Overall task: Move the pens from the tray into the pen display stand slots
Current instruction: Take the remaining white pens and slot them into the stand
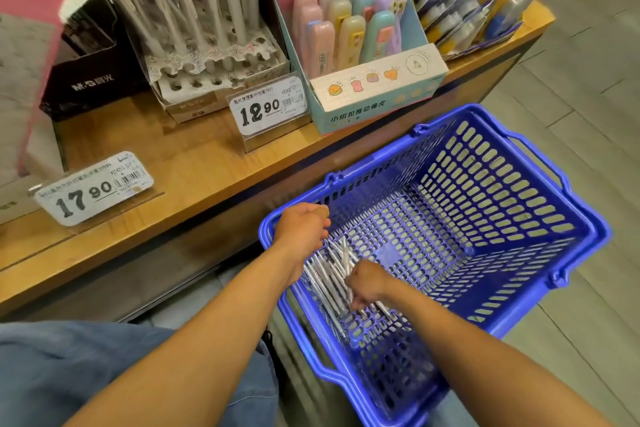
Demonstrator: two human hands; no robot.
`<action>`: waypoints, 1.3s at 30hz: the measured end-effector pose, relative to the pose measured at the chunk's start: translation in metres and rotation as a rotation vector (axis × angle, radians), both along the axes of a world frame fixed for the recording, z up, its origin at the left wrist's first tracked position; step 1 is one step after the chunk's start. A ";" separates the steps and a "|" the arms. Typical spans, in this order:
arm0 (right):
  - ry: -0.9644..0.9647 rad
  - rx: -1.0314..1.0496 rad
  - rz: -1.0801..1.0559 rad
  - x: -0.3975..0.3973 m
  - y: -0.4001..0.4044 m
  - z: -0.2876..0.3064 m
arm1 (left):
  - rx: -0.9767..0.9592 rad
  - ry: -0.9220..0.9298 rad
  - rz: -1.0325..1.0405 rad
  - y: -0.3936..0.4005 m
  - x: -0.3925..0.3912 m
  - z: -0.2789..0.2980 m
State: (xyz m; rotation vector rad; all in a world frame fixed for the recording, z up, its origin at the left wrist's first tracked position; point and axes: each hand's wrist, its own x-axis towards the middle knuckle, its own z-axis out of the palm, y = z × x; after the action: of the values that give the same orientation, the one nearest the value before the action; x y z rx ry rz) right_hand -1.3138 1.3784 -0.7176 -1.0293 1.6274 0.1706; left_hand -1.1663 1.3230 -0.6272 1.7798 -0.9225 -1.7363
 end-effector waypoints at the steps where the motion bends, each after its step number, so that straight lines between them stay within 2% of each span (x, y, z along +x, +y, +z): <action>1: -0.104 -0.018 -0.129 -0.004 0.000 0.015 | -0.003 -0.004 0.001 0.001 -0.001 0.000; 4: -0.407 -0.111 -0.303 -0.013 0.002 0.055 | -0.012 -0.031 -0.020 0.003 -0.005 0.001; 6: -0.532 -0.173 -0.273 -0.010 0.005 0.076 | 0.027 -0.012 -0.040 0.005 -0.008 0.001; 9: -0.578 -0.225 -0.199 0.000 0.007 0.085 | 0.136 0.129 -0.030 0.009 -0.010 0.003; 12: -0.610 -0.155 -0.171 -0.004 -0.003 0.077 | 0.124 0.138 0.028 0.009 -0.007 0.005; 14: -0.566 -0.069 -0.202 -0.014 -0.013 0.059 | 0.115 0.124 0.101 0.007 -0.004 0.003; 16: -0.326 -0.094 -0.204 -0.019 -0.021 0.028 | 0.111 0.127 0.126 0.006 -0.003 0.003; 18: -0.020 -0.175 -0.040 -0.013 -0.023 -0.005 | 0.116 0.144 0.139 0.005 -0.003 0.003; 20: 0.155 -0.180 0.180 0.003 -0.020 -0.033 | 0.133 0.177 0.154 0.003 -0.002 0.005; 23: 0.334 -0.180 0.397 0.024 -0.009 -0.059 | 0.156 0.214 0.153 0.001 0.004 0.007; 26: 0.428 -0.231 0.455 0.036 -0.002 -0.071 | 0.166 0.247 0.155 0.001 0.008 0.008; 30: 0.442 -0.216 0.440 0.038 -0.002 -0.076 | 0.179 0.275 0.149 0.002 0.010 0.010; 32: 0.414 -0.173 0.463 0.035 -0.004 -0.074 | 0.183 0.277 0.146 0.001 0.010 0.010; 34: 0.359 -0.148 0.398 0.029 -0.007 -0.069 | 0.182 0.273 0.138 0.001 0.009 0.009; 39: -0.028 -0.160 0.083 0.003 -0.020 -0.018 | 0.164 0.256 0.149 0.001 0.007 0.005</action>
State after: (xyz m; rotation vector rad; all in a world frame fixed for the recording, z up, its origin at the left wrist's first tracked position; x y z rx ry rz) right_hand -1.3112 1.3587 -0.7360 -1.2172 1.5930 0.0823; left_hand -1.1597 1.3239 -0.6227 1.6268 -0.5417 -1.9305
